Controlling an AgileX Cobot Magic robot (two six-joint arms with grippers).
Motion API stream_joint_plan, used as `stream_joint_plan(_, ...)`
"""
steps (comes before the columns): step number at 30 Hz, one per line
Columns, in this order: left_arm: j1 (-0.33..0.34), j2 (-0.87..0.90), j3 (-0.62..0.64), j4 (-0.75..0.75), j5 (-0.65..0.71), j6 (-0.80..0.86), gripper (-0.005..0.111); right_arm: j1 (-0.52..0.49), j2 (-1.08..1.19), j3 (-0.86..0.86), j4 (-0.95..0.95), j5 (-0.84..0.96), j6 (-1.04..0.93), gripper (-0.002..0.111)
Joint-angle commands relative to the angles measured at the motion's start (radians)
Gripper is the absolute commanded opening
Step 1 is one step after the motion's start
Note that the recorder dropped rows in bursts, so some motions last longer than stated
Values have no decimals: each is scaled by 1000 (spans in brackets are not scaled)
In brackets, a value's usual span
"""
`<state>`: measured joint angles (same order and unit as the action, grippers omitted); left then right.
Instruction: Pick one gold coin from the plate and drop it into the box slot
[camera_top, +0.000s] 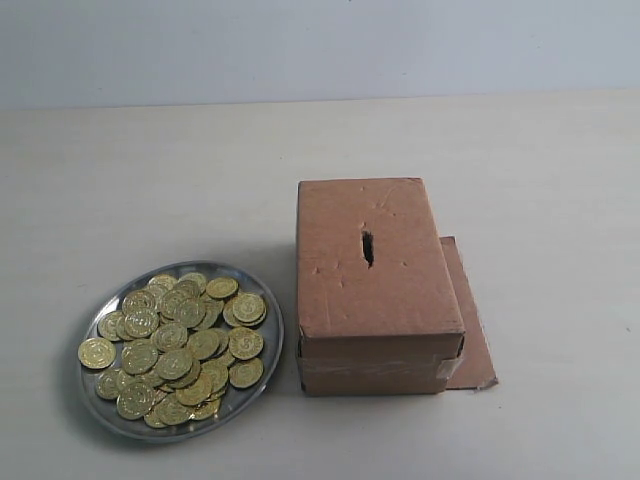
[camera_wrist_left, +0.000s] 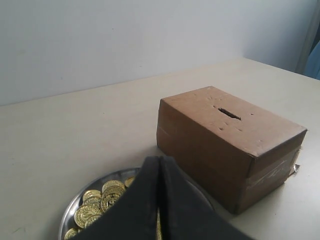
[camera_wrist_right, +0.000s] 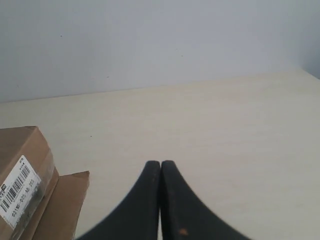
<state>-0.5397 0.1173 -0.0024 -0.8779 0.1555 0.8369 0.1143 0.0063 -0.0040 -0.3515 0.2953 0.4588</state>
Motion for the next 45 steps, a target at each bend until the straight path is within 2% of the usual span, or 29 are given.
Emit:
stream_joint_plan(1, 3, -4, 2, 4, -1, 3, 0, -6, -6, 4, 17, -6, -22, 0)
stream_joint_plan(2, 3, -4, 2, 4, -1, 3, 0, -6, -6, 4, 37, -6, -51, 0)
stream_joint_plan(5, 3, -4, 2, 4, -1, 3, 0, -6, -6, 4, 261, -6, -375, 0)
stream_joint_plan(7, 3, -4, 2, 4, -1, 3, 0, -6, -6, 4, 310, -6, -442, 0)
stream_joint_plan(16, 3, -4, 2, 4, -1, 3, 0, -6, -6, 4, 320, -6, -428, 0)
stream_joint_plan(20, 3, -4, 2, 4, -1, 3, 0, -40, -6, 4, 328, -4, -428, 0)
stream_joint_plan(45, 3, -4, 2, 4, -1, 3, 0, -40, -6, 4, 357, -9, -428, 0)
